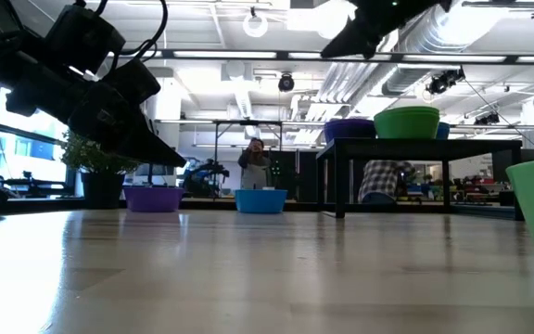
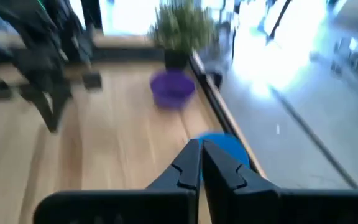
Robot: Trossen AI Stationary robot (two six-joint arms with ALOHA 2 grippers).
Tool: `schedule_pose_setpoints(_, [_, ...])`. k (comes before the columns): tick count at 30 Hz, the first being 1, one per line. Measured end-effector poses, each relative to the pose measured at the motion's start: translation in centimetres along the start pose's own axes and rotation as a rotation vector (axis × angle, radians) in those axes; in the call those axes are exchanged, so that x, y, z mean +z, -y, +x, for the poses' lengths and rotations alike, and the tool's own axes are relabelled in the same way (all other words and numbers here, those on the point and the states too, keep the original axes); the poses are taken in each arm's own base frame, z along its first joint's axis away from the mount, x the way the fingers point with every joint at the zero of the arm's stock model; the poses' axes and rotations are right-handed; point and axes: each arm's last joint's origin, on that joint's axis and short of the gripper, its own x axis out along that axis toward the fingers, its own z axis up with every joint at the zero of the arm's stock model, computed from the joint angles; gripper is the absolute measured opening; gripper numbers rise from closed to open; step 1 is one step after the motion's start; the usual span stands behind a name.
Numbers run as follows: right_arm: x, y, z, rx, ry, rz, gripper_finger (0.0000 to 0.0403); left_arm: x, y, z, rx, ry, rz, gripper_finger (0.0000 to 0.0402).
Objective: Pick & Place Mini bowls
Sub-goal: Stack the blue bowl on the other blue bowls on the shelf
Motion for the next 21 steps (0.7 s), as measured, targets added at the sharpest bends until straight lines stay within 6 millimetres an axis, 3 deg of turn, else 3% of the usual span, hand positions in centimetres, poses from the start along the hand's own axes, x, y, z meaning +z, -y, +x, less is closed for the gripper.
schedule_pose_setpoints(11, [-5.4,-4.7,-3.6,0.009,0.533,0.009,0.0003,0.1,0.0,0.0,0.003,0.011,0.001,0.0001])
schedule_pose_setpoints(21, [-8.9,-6.6,-4.3,0.066,0.659,0.007,0.0002,0.1,-0.1,0.0,0.025,0.012,0.001,0.0001])
